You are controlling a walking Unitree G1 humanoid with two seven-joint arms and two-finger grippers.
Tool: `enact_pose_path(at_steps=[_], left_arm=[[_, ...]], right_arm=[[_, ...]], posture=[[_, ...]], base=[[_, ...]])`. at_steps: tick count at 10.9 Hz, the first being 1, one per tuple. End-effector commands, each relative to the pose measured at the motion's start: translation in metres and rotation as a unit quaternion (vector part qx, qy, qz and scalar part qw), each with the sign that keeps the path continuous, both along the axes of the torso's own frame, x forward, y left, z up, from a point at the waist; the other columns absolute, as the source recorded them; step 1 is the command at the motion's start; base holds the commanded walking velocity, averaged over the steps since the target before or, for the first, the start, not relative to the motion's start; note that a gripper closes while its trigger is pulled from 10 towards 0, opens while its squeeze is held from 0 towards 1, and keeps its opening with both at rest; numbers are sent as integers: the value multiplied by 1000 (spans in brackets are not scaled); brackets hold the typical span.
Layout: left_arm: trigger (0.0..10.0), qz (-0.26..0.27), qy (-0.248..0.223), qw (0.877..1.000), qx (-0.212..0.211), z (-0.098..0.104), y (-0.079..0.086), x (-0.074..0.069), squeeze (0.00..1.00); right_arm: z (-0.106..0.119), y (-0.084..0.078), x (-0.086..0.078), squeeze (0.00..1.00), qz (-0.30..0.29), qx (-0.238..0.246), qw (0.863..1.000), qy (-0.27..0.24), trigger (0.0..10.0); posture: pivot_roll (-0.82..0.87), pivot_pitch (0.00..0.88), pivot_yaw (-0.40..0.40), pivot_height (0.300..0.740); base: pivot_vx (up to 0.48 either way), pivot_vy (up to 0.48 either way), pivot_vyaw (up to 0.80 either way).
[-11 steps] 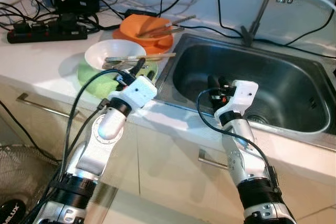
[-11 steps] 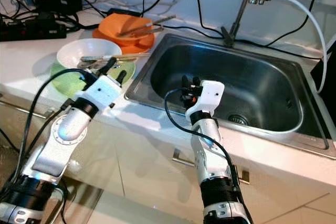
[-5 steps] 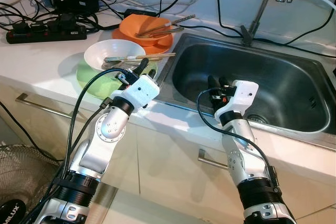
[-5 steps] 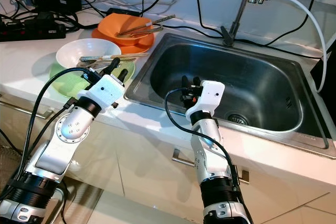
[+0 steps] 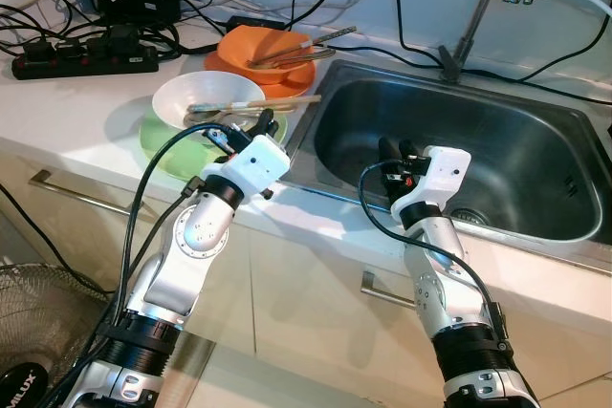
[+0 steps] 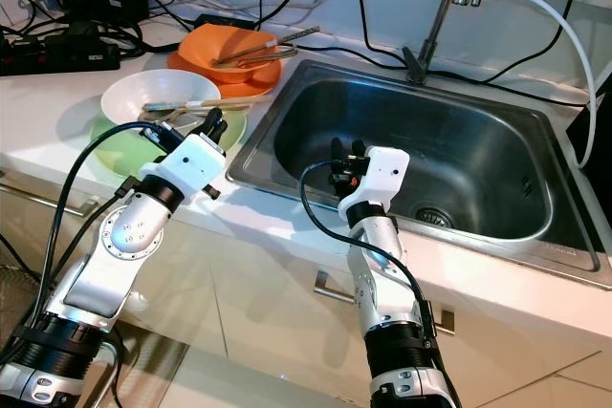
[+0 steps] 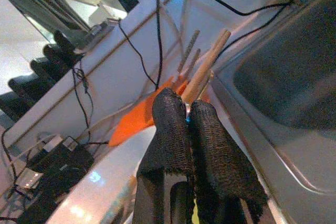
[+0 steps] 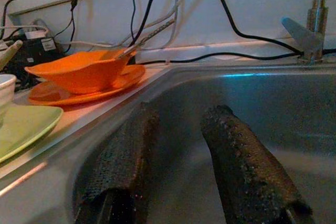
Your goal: Kitchen organization
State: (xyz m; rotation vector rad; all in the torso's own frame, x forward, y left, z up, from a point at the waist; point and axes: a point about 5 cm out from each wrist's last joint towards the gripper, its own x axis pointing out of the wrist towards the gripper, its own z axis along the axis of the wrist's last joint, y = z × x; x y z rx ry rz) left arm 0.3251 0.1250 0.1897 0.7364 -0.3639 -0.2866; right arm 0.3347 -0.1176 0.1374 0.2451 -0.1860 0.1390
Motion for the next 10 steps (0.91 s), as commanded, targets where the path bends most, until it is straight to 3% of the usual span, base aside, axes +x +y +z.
enact_pose_path(at_steps=[1, 3, 4, 8, 10], left_arm=[[10000, -5, 0, 1000, -4, 2, -4, 0, 0], [10000, -7, 1, 1000, -7, 2, -5, 0, 0], [10000, -9, 3, 1000, -12, 2, -6, -1, 1000], [10000, -14, 1, 1000, -16, 8, -2, -2, 1000], [10000, -4, -12, 1000, -17, 17, 9, -4, 1000]], right_arm=[[3, -4, 1, 0, -7, -3, 1000, -4, 10000], [3, -4, 1, 0, -7, -3, 1000, -4, 10000], [3, -4, 2, 0, -7, -3, 1000, -3, 10000], [3, -4, 2, 0, -6, -3, 1000, -2, 10000], [3, -4, 2, 0, -6, -3, 1000, -3, 10000]], posture=[[215, 36, -62, 740], [215, 38, -63, 740], [215, 38, -63, 740], [216, 38, -65, 740], [217, 38, -65, 740]], base=[[0, 0, 0], [0, 0, 0], [0, 0, 0], [0, 0, 0], [0, 0, 0]])
